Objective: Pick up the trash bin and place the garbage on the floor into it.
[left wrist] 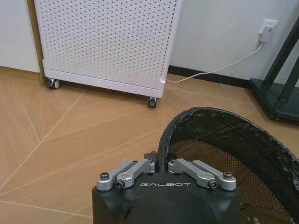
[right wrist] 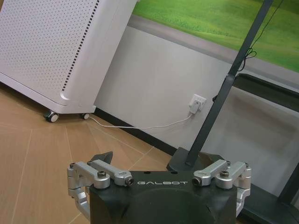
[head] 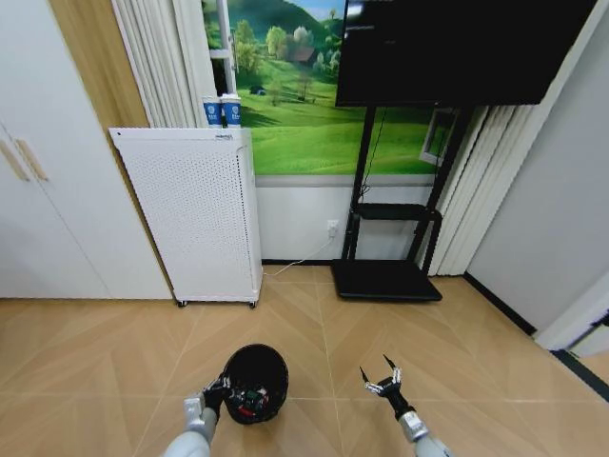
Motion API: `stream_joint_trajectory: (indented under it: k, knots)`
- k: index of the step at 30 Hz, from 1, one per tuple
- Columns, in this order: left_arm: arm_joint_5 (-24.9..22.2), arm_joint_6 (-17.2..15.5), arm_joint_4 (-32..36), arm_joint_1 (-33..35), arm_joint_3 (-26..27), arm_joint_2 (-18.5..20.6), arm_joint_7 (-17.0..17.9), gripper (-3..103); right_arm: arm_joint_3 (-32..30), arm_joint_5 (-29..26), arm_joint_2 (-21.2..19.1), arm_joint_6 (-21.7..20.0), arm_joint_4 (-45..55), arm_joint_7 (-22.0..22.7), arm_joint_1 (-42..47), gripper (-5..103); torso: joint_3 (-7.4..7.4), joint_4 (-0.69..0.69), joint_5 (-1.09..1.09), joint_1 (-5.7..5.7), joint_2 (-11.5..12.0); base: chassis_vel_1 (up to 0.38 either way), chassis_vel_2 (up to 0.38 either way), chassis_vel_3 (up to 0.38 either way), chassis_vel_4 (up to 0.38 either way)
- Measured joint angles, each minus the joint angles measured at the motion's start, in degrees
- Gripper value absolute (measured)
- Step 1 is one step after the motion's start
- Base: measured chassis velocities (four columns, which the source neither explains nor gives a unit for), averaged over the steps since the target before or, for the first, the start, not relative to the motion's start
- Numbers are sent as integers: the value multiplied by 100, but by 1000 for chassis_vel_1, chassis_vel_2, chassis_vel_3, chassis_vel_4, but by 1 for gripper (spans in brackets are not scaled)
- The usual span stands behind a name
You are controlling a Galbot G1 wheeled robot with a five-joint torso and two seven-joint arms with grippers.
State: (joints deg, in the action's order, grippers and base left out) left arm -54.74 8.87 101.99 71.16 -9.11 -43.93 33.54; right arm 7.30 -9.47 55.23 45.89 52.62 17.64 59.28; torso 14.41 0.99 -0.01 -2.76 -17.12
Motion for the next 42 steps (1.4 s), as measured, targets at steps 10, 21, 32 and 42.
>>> stream_joint_trajectory:
  k: [10,21,32,42]
  knots:
    - [189,46,108,687,530,72,-184,7,-160,77,50,0,-50,-6,127,100,0,0,0,0,0,0,0,0,0]
    - [416,252,-521,805,857,91,-697,7,-413,152,73,0,128,-1,443,100,0,-1,0,0,0,0,0,0,0]
    - [396,309,-878,148,610,-139,-777,7,-714,172,83,2,289,-59,839,100,0,1,1,0,0,0,0,0,0]
    - [434,319,-1076,12,493,-335,-757,7,-728,88,67,4,339,-100,827,100,0,-1,0,0,0,0,0,0,0]
